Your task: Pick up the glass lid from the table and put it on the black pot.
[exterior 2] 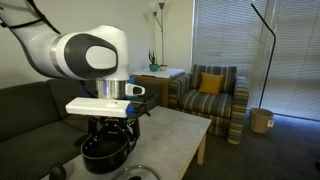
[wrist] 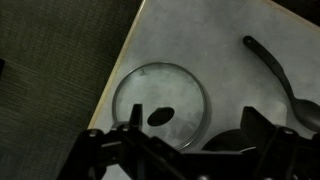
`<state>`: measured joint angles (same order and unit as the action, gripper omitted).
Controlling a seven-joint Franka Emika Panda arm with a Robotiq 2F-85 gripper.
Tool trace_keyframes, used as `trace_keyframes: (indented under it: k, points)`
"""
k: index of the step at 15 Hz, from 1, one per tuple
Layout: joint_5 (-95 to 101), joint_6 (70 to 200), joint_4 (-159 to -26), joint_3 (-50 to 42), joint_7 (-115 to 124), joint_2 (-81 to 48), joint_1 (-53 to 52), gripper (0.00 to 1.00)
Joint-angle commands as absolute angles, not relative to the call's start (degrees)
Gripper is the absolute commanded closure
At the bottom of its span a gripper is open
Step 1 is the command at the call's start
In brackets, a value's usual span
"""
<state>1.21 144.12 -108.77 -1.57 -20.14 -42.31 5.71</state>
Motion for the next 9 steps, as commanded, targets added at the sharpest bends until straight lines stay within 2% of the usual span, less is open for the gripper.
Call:
trace_keyframes:
  k: [1,6,7,9]
  points:
    - [-4.5,149.4,-108.6,3.8,-15.9,-43.7,8.4,0.00]
    - [-14.2,153.6,-99.7,8.8,-8.1,-54.9,8.5,0.00]
    - [-11.2,151.8,-104.5,7.3,-9.5,-49.3,7.3,0.00]
    - [-12.3,153.0,-101.5,8.0,-7.8,-53.3,7.3,0.00]
